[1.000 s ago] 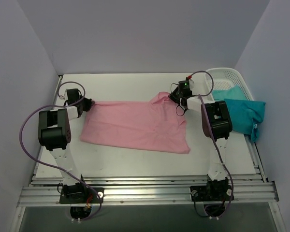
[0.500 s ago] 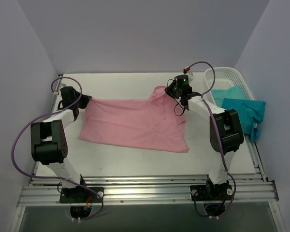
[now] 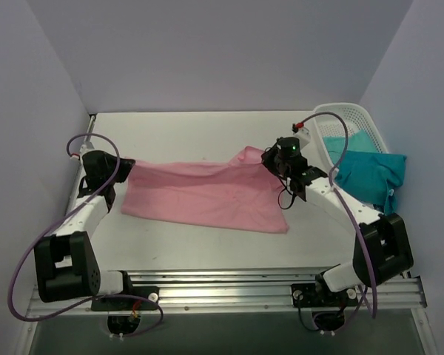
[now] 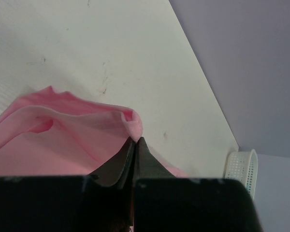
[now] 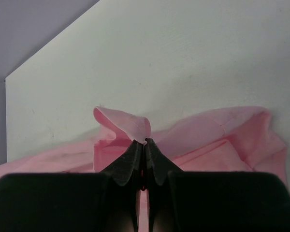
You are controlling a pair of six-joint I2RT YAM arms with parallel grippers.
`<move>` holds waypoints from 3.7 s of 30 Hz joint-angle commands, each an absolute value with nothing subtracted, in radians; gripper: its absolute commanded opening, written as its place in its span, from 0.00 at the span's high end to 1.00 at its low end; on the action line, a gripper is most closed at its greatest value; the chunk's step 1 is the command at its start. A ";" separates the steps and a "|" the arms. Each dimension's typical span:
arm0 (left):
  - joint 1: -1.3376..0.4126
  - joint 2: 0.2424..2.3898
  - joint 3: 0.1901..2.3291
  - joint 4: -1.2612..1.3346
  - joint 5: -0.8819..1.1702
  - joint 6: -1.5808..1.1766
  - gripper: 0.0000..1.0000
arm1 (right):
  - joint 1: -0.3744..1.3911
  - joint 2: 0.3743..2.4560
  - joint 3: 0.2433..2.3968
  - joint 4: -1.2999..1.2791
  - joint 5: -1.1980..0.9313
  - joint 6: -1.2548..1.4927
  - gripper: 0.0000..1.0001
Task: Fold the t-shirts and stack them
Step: Fold the other side of the tshirt into a rectangle, then rotate the tshirt 90 degrees
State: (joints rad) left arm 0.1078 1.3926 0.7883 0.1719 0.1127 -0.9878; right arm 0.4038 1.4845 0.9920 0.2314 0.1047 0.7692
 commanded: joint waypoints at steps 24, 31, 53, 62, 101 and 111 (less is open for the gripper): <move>0.140 1.228 0.517 0.097 0.049 -0.963 0.19 | 0.948 1.163 0.546 0.036 0.606 1.126 0.27; 0.140 0.933 0.514 -0.086 -0.052 -1.025 0.07 | 1.052 1.063 0.624 -0.127 0.735 1.198 0.25; 0.109 1.233 0.652 0.189 0.069 -0.939 0.15 | 0.692 1.563 0.931 0.271 0.488 0.847 1.00; 0.109 1.261 0.634 0.230 0.069 -0.934 0.16 | 0.779 1.638 0.746 0.345 0.445 0.932 1.00; -0.501 1.762 1.302 0.011 0.334 -0.555 0.52 | 1.006 0.979 0.781 -0.241 0.845 1.011 0.02; -0.791 1.914 1.402 -0.153 0.192 -0.534 0.98 | 1.008 0.764 0.798 -0.440 0.959 1.037 0.02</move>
